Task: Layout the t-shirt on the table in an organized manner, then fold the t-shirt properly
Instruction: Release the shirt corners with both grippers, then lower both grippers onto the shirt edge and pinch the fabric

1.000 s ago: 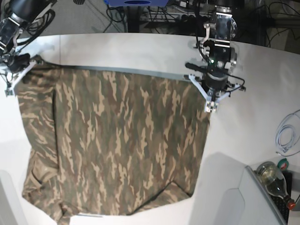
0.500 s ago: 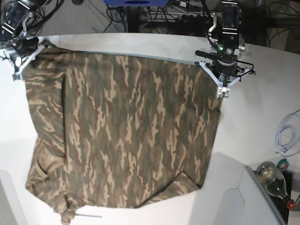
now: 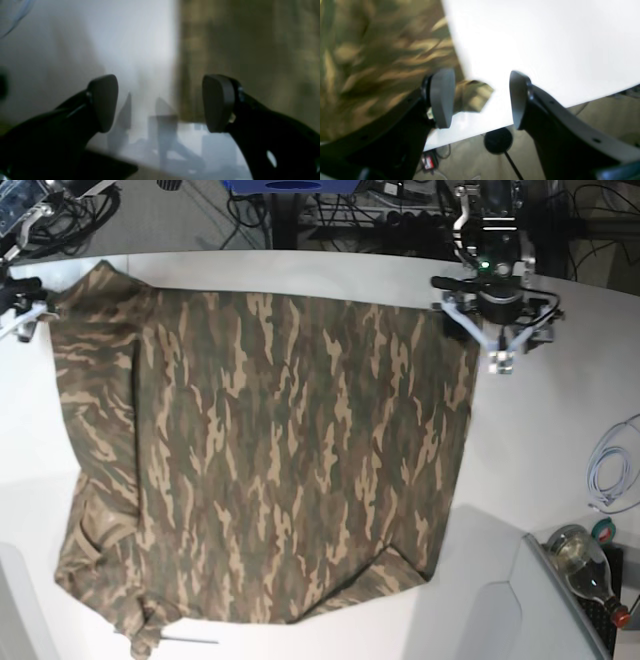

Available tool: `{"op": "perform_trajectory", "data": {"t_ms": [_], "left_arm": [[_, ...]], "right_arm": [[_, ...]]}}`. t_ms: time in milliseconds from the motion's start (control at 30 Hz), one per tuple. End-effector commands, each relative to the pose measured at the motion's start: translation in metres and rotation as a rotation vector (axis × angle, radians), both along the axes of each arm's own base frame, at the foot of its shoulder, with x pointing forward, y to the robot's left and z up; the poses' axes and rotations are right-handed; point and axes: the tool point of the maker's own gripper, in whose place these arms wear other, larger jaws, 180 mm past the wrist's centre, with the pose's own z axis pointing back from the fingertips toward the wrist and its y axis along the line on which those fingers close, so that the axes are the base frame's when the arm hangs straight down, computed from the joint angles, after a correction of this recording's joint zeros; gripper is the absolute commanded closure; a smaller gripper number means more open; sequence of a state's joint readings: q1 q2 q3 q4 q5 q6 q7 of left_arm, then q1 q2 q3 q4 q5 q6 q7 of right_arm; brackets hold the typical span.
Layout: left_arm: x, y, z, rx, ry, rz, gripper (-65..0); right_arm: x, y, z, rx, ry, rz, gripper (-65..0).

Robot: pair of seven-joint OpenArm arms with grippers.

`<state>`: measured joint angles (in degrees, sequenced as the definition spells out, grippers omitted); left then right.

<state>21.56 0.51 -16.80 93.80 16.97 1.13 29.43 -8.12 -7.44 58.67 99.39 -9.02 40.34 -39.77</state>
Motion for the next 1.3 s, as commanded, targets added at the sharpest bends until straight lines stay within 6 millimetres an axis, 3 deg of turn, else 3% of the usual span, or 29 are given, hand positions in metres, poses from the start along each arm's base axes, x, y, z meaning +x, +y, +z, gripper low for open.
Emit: {"op": "perform_trajectory", "data": {"t_ms": [0, 67, 133, 200, 233, 333, 467, 567, 767, 900, 1100, 1167, 1267], "left_arm": [[0.003, 0.011, 0.015, 0.027, -0.043, 0.023, -50.0], [0.007, 0.021, 0.028, 0.02, -0.089, 0.062, -50.0], [0.016, 0.018, 0.036, -0.032, -0.139, 0.076, -49.4], [0.042, 0.004, 0.041, -0.091, -0.188, 0.046, -41.5], [0.051, 0.001, 0.035, -0.105, -0.181, 0.027, -33.1], [0.082, -0.016, 0.018, -0.142, -0.158, -0.023, 0.0], [0.111, -0.034, -0.007, -0.189, -0.109, -0.04, 0.0], [0.116, -0.036, -0.025, -0.204, -0.061, -0.035, 0.0], [0.106, -0.033, -0.043, -0.209, -0.008, -0.017, 0.0], [0.102, -0.028, -0.047, -0.197, 0.01, -0.019, 0.0], [0.1, -0.026, -0.048, -0.197, 0.012, -0.013, 0.0], [0.099, -0.026, -0.048, -0.197, 0.013, -0.012, 0.0], [0.1, -0.028, -0.048, -0.197, 0.013, -0.019, 0.0]], "right_arm": [[0.002, -0.003, 0.005, -0.008, -0.023, -0.007, -33.3], [0.013, 0.001, 0.002, 0.008, -0.053, 0.007, -33.3], [0.046, 0.003, 0.002, 0.028, -0.121, 0.064, -33.3], [0.074, 0.007, -0.012, 0.07, -0.122, 0.134, -33.3], [0.088, 0.007, -0.019, 0.095, -0.119, 0.156, -33.3], [0.117, -0.001, -0.034, 0.17, -0.103, 0.162, -32.9], [0.145, -0.013, -0.041, 0.235, -0.137, 0.153, -33.2], [0.153, -0.013, -0.047, 0.275, -0.141, 0.144, -33.5], [0.149, -0.009, -0.056, 0.309, -0.121, 0.137, -33.5], [0.149, 0.005, -0.062, 0.333, -0.117, 0.144, -33.3], [0.148, 0.008, -0.064, 0.336, -0.112, 0.146, -32.6], [0.148, 0.008, -0.065, 0.338, -0.109, 0.146, -28.8], [0.147, 0.008, -0.065, 0.338, -0.106, 0.145, -15.3]]}}
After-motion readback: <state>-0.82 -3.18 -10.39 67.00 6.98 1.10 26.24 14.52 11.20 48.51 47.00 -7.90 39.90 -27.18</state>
